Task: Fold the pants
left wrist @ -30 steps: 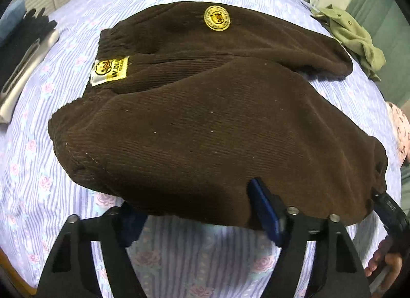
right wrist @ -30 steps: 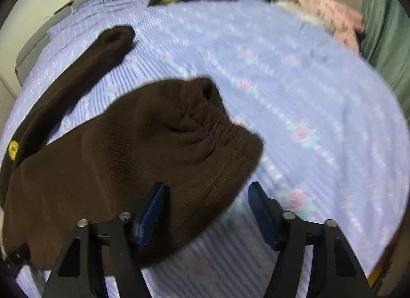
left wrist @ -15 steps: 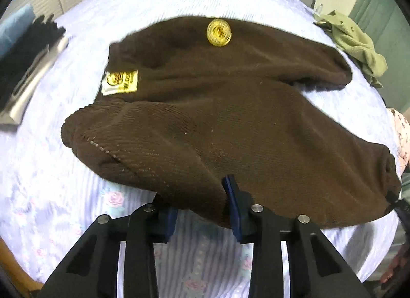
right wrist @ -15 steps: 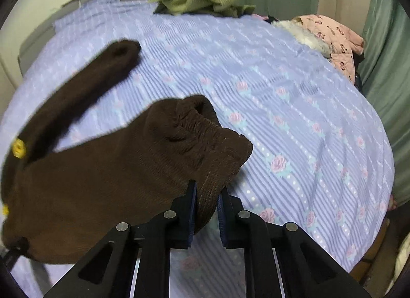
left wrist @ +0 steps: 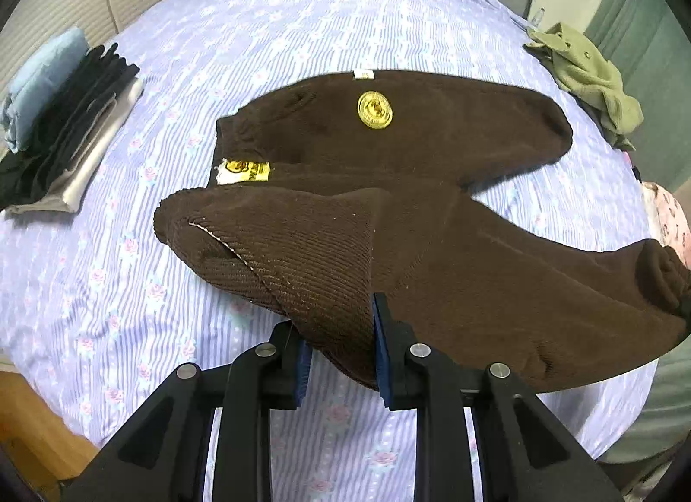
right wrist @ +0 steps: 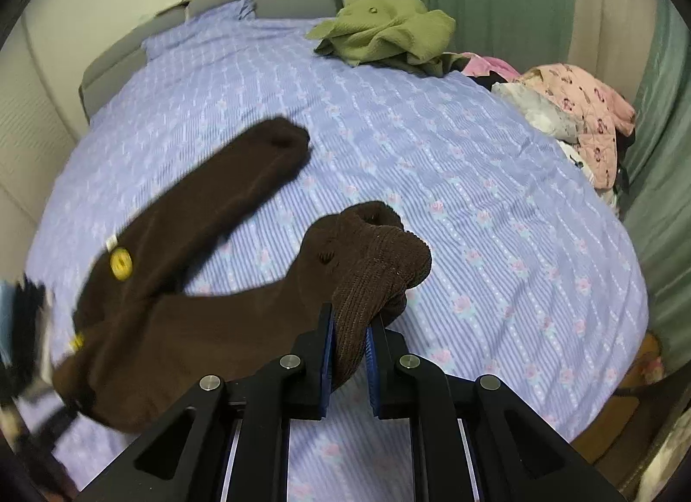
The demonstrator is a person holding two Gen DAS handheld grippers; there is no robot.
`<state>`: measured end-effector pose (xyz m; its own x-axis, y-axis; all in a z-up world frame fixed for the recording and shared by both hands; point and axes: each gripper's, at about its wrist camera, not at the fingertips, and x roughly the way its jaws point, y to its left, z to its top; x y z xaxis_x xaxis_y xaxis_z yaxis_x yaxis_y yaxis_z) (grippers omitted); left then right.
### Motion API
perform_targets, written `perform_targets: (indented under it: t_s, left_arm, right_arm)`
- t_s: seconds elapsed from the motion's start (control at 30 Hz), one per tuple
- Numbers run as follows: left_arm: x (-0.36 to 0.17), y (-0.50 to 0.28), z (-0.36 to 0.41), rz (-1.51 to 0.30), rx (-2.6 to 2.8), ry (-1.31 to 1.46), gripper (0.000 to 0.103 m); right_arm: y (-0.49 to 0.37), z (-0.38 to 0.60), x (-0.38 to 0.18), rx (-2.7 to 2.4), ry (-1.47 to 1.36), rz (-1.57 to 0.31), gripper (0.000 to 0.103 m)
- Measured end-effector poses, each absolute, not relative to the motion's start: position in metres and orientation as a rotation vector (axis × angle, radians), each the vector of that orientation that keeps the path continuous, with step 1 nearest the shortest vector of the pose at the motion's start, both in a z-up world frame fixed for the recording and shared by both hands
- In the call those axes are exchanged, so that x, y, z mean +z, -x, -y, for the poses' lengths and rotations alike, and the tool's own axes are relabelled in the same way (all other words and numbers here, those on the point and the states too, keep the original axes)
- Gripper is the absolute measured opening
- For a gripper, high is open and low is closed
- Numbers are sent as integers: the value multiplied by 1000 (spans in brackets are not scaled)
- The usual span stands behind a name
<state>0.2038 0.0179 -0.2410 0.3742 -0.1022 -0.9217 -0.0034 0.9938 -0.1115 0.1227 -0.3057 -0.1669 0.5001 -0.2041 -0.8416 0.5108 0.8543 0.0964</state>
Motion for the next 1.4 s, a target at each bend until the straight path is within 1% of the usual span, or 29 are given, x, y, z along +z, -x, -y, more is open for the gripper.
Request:
perform_targets:
  t_s: [0.13,0.3,0.47,0.63,0.77,0.87,0.9,0.93,0.97,1.0,1.03,1.07,1.1,1.13,1.17,1.23,1.27,1.33,1.37,1.4]
  left_arm:
    - [-225,-228,-17,-1175,-28,142,25]
    - [-203,-277,-22,-1164,37,224,24]
    - [-196,-340,-24,-1129,88,268,24]
    - [-218,-399,-33,-1150,139,304,24]
    - [-252,-442,-44,-1201,182,305,24]
    - [-273,-460,-46,-1242,178,285,29]
    - [-279,-465,-46,-1259,173,265,33]
    - [-284,-470,-44,-1279,169,239,41]
    - [-286,-474,-43,-1299,158,220,45]
    - [-284,-477,-43,-1312,132,223,55]
    - [-280,-477,-44,-1307,115,241,65]
    - [-271,-476,-46,-1289,111,271,71]
    - [-260,-472,-48,-1260,118,287,85]
    - [-247,-468,-49,-1221,115,297,93]
    - [-230,-461,-51,-1167,100,303,96]
    - [-203,-451,-49,-1078,50,253,102]
    - [-195,-449,-48,-1045,28,219,103]
    - [-182,-449,-32,-975,-123,73,103]
    - [-182,-453,-20,-970,-234,-8,102]
    - [-183,-460,-12,-978,-328,-51,99]
  right_arm:
    - [-151,317,-150,-459,-421,-890,13]
    - [-213,323,-127,-447,-468,-811,13]
    - [-289,333,-129,-478,-489,-785,13]
    - [-382,341,-160,-492,-486,-824,13]
    - [-440,336,-190,-482,-432,-886,13]
    - [-468,328,-215,-483,-365,-937,13]
    - [-473,327,-218,-476,-358,-944,13]
    - [-476,327,-222,-463,-354,-947,16]
    - [-480,326,-223,-454,-347,-947,22]
    - [-483,324,-222,-436,-339,-946,28]
    - [-485,322,-219,-403,-331,-944,43]
    - [-485,320,-214,-390,-325,-932,55]
    - [-483,317,-207,-388,-310,-908,59]
    - [-480,312,-197,-394,-285,-872,67]
    - [-472,309,-183,-398,-263,-828,73]
    - [-454,307,-161,-389,-253,-755,79]
    - [-442,307,-150,-383,-248,-722,79]
    - [-419,311,-138,-374,-231,-689,82]
    - [-412,312,-137,-368,-219,-689,82]
    - [-408,313,-139,-366,-202,-691,82]
